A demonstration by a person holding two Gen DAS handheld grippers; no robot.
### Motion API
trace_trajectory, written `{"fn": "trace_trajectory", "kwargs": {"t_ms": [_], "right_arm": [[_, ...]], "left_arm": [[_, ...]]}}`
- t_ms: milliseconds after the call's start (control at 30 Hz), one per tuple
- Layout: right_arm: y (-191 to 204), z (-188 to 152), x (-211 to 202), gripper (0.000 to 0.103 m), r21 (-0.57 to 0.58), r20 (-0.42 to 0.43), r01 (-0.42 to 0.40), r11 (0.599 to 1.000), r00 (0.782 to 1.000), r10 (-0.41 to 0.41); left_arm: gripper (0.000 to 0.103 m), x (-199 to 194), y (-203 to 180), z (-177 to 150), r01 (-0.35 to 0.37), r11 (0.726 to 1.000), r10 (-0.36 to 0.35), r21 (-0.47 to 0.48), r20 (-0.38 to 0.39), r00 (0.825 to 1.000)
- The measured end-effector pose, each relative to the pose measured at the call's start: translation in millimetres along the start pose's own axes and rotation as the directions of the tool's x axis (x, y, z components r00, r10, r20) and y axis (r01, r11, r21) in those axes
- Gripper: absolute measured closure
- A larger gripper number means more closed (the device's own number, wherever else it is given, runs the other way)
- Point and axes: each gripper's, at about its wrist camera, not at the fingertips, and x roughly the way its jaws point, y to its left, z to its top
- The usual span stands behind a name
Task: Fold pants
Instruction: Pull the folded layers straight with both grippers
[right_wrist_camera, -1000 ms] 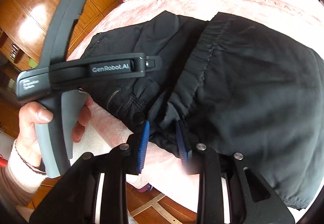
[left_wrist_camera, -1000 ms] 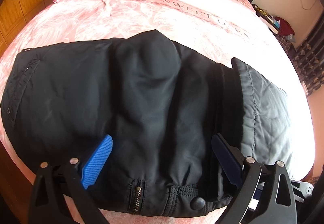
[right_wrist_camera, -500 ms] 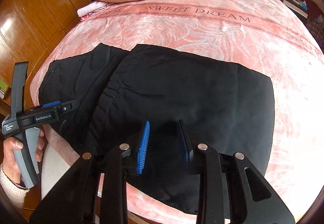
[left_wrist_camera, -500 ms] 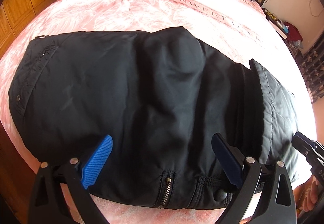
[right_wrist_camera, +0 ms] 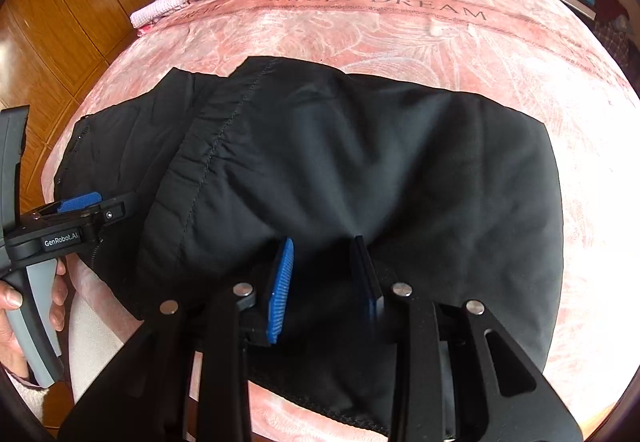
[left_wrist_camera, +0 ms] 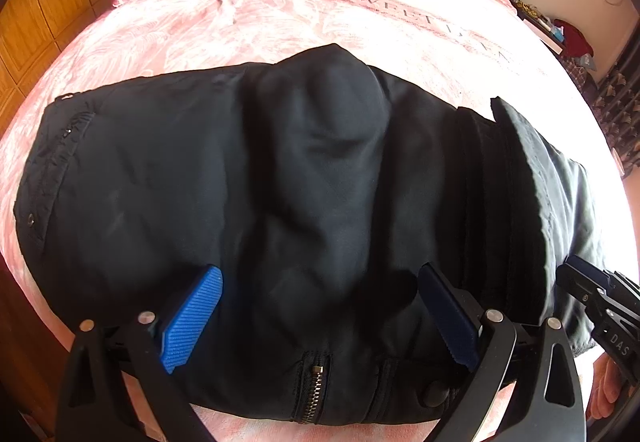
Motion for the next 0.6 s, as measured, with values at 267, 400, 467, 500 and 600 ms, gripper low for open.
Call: {"fn": "trace_trajectory", "kwargs": {"t_ms": [267,400,467,500,600], "right_arm": [[24,3,9,0.071,-0.027,-0.019,-0.039,0.999,0.999,0.038],[23,3,16,0.072,-0.026,-0.034,-0.03,0.999,0.999,0.029],[23,6,17,0.072,-0.026,-0.043,-0.037,0.999,0.998,0.036],[23,7,14,0.072,-0.022,-0.039,-0.04,0.999,0.998,0.04],[27,9,2,0.07,-0.014,-0.002,-0.086,0.996,0.996,0.086]], "left_arm": [[0.004,-5,14,-4,-0.013,1.0,0.013,-0.016,0.006,1.0],[0.004,-1,17,-5,-0.003,1.0,0.003,-0.02,-0.003,1.0],[0.004,0,19,-3,-0.003,1.0,0.003,-0.021,-0.003,1.0],[0.004,-2,20,-2,0.002,1.0,-0.002,-0.024,-0.004,1.0],[0.004,-11,32,1,0.05,0.997,-0.049,-0.058,0.014,0.999]]}}
